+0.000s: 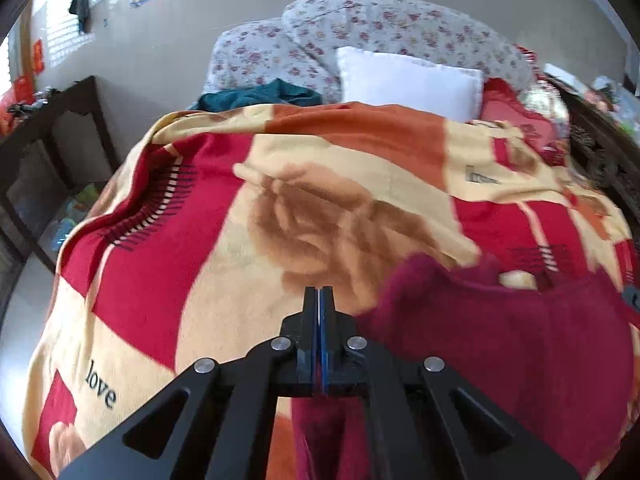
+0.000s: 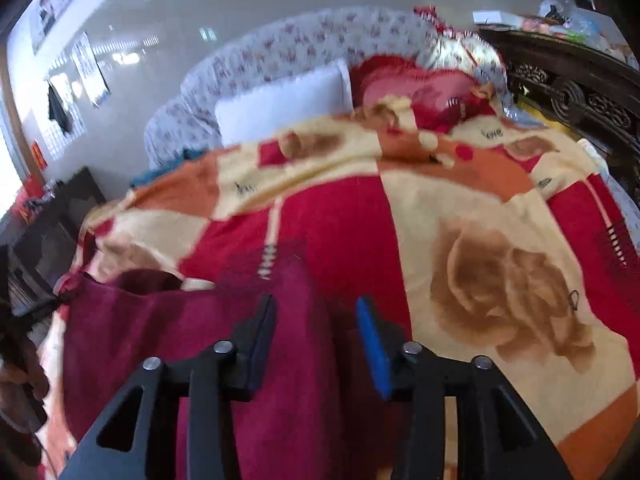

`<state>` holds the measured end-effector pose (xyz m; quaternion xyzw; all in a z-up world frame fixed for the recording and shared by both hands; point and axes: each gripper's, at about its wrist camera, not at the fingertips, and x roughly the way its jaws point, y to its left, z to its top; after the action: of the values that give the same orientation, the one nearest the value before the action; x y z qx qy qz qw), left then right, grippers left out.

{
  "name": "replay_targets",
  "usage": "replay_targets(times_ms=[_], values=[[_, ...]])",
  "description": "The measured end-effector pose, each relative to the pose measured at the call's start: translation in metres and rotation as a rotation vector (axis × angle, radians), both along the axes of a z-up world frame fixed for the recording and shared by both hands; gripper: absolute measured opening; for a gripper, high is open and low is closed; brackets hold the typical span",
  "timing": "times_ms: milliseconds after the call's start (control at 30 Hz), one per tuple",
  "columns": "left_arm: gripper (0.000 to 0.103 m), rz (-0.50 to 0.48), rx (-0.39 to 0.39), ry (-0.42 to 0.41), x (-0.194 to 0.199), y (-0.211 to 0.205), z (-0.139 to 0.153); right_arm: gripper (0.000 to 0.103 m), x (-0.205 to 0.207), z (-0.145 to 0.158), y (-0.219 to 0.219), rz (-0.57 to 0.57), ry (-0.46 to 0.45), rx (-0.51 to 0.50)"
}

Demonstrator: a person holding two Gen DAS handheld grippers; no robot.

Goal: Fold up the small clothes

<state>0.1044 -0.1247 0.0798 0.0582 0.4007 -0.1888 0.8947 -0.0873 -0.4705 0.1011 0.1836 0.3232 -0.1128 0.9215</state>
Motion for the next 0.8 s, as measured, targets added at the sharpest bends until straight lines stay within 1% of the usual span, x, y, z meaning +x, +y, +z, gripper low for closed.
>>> replay_targets(times_ms=[67,100,133,200,233,300,367,467,567,600,700,800], values=[[0.027,-0.022,-0.017,0.002,-0.014,0.003,0.007,0.046,-0.008,0.011,0.021,0.066,0.003,-0.033],[0.057,-0.021,-0.026,-0.003,-0.021,0.004,0.01,0.046,-0.009,0.013,0.032,0.094,0.009,-0.06],[0.076,-0.023,-0.046,-0.018,-0.029,0.004,0.013,0.046,-0.007,0.013,0.044,0.121,0.024,-0.085],[0.078,-0.044,-0.072,-0.044,-0.042,-0.001,0.015,0.046,-0.002,0.007,0.054,0.14,0.055,-0.086],[0.078,-0.052,-0.061,-0.043,-0.044,-0.006,0.013,0.046,0.001,0.003,0.056,0.142,0.066,-0.083],[0.078,-0.066,-0.038,-0.022,-0.044,-0.016,0.006,0.046,0.01,-0.008,0.054,0.109,0.089,-0.081],[0.078,-0.05,-0.025,0.004,-0.039,-0.021,-0.002,0.046,0.018,-0.016,0.048,0.087,0.101,-0.061],[0.078,-0.011,-0.088,0.014,-0.038,-0.013,-0.002,0.046,0.033,-0.035,0.04,0.071,0.151,-0.064],[0.078,0.018,-0.142,-0.037,-0.048,-0.004,0.011,0.049,0.046,-0.054,0.038,0.083,0.174,-0.077],[0.078,0.005,-0.136,-0.05,-0.05,-0.006,0.013,0.049,0.048,-0.056,0.038,0.08,0.168,-0.079],[0.078,-0.034,-0.058,-0.035,-0.05,-0.02,0.009,0.05,0.047,-0.055,0.036,0.081,0.166,-0.065],[0.078,-0.035,-0.003,-0.015,-0.044,-0.03,-0.004,0.05,0.034,-0.041,0.04,0.069,0.158,-0.064]])
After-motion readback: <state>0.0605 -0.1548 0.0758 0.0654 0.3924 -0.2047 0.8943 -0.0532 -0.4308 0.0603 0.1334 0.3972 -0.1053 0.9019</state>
